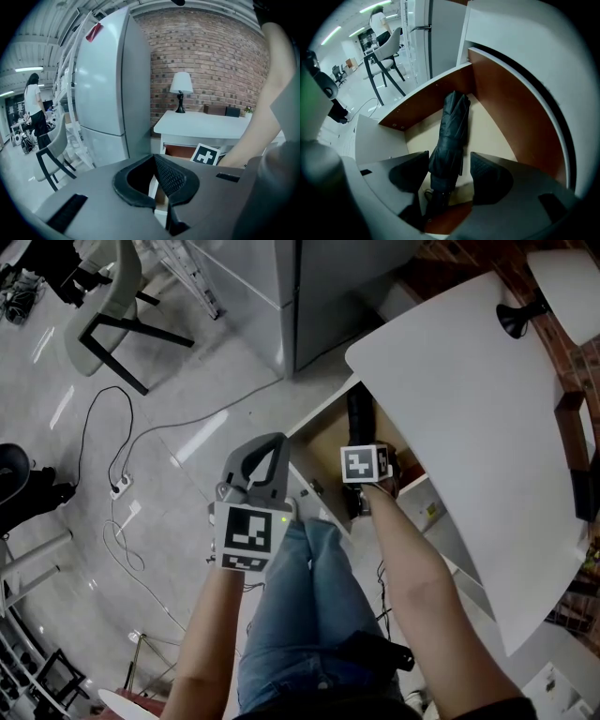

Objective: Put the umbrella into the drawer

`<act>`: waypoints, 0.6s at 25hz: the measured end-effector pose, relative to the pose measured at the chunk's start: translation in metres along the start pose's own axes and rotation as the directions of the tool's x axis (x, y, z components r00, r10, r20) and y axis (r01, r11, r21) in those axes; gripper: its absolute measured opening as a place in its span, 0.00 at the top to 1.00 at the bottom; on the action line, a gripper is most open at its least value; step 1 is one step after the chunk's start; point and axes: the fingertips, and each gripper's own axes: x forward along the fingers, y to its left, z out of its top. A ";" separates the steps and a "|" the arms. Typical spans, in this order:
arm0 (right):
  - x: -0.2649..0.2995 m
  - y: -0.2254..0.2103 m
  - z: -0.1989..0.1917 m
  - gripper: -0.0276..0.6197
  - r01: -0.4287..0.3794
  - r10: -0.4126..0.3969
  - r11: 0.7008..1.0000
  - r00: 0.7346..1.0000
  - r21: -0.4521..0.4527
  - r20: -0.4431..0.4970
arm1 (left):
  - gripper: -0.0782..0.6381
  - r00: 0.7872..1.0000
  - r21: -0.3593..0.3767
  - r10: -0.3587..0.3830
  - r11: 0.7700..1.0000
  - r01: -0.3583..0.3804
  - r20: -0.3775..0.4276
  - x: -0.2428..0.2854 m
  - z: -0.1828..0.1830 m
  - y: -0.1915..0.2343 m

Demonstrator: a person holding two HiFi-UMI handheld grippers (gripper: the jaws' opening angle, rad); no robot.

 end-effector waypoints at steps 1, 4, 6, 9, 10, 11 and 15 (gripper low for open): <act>-0.008 0.001 -0.001 0.54 -0.010 0.010 1.000 1.000 -0.012 -0.004 | 0.89 1.000 0.002 -0.002 1.000 0.002 0.001 -0.003 0.004 -0.002; -0.031 0.003 -0.002 0.53 -0.031 0.031 0.998 1.000 -0.062 0.002 | 0.89 1.000 0.011 -0.004 1.000 0.004 0.006 -0.012 0.016 -0.005; -0.044 0.004 -0.001 0.53 -0.033 0.035 0.995 0.999 -0.089 0.017 | 0.89 1.000 0.013 0.002 1.000 -0.002 0.007 -0.018 0.022 -0.005; -0.064 0.005 0.001 0.53 -0.030 0.035 0.994 0.998 -0.103 0.047 | 0.89 1.000 0.009 0.015 1.000 -0.015 0.011 -0.027 0.033 -0.006; -0.072 0.004 0.000 0.53 -0.031 0.037 0.993 0.998 -0.111 0.049 | 0.89 1.000 0.007 0.017 1.000 -0.018 0.015 -0.030 0.037 -0.007; -0.081 0.004 -0.001 0.53 -0.033 0.040 0.992 0.998 -0.125 0.049 | 0.89 1.000 0.006 0.018 1.000 -0.018 0.020 -0.032 0.041 -0.009; -0.112 0.009 -0.004 0.53 -0.042 0.057 0.978 0.996 -0.203 0.067 | 0.89 0.999 0.006 0.018 1.000 -0.018 0.039 -0.045 0.058 -0.014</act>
